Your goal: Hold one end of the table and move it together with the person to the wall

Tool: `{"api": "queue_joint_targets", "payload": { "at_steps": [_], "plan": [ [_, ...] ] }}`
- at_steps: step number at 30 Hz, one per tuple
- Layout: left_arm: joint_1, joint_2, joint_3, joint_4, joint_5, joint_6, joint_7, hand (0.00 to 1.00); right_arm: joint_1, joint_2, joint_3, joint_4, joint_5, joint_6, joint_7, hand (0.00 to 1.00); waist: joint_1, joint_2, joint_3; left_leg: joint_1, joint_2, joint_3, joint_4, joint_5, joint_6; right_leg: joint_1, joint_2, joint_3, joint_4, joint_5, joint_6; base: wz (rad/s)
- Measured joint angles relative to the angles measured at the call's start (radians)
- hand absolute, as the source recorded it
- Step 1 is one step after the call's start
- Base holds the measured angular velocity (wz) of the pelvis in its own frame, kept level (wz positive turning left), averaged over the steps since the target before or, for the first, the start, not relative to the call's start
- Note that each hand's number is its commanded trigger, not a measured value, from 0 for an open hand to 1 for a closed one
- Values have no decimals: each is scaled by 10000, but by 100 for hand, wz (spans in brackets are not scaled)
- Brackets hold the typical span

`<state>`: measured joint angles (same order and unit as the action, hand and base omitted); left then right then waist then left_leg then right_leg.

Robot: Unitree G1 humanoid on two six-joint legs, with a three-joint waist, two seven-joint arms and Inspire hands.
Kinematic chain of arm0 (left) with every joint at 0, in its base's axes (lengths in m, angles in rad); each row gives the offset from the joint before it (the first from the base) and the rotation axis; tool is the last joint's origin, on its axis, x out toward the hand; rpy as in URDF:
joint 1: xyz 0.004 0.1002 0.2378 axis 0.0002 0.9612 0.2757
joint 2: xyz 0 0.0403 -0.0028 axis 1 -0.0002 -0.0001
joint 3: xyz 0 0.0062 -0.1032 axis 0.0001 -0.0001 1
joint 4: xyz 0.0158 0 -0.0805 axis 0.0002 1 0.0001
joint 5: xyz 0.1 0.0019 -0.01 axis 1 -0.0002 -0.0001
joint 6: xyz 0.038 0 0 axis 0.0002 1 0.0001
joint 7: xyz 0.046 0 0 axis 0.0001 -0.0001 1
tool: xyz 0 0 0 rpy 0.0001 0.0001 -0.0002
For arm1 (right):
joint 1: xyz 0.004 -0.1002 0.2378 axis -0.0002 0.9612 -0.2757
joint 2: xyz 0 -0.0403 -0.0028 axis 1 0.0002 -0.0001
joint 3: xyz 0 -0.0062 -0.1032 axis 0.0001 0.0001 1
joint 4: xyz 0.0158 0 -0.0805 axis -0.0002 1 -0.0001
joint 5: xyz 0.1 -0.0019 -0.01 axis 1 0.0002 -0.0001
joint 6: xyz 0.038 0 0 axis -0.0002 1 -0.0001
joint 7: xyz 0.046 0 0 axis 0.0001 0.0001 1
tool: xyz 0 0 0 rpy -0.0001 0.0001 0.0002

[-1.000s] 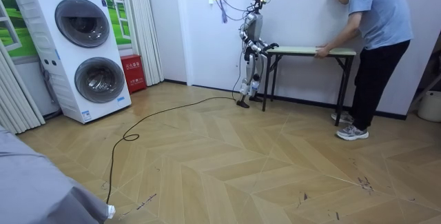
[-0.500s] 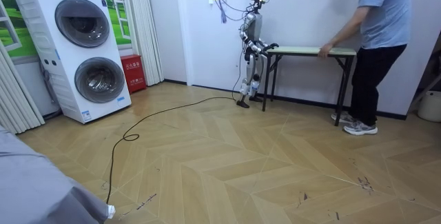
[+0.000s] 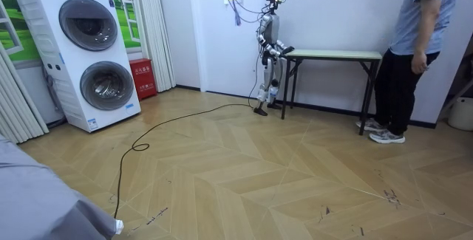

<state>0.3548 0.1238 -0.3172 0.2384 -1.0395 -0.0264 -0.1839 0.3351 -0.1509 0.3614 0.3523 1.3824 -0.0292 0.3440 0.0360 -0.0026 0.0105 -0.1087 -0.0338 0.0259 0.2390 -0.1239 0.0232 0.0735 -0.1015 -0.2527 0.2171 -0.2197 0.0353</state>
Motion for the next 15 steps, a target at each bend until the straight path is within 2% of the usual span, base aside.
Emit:
{"api": "queue_joint_targets", "payload": {
  "at_steps": [6,11,15],
  "plan": [
    [1,9,0,0,32,42,-51,0,-2,9,91,22,-10,129,215,0,-1,-33,22,-14,1,-2,-3,0,-1,2,0,-45,-9,0,0,0],
    [0,158,3,0,159,110,-250,0,-20,-39,82,22,-134,316,311,0,-12,-97,60,-40,1,-14,-7,0,-2,8,-3,-137,-86,1,-1,0],
    [-12,247,56,12,1241,203,-278,0,-22,-145,-6,187,-1268,325,624,0,-42,-83,58,-27,-6,-50,-11,-2,-4,78,-3,-208,-143,11,-2,3]
  ]
}}
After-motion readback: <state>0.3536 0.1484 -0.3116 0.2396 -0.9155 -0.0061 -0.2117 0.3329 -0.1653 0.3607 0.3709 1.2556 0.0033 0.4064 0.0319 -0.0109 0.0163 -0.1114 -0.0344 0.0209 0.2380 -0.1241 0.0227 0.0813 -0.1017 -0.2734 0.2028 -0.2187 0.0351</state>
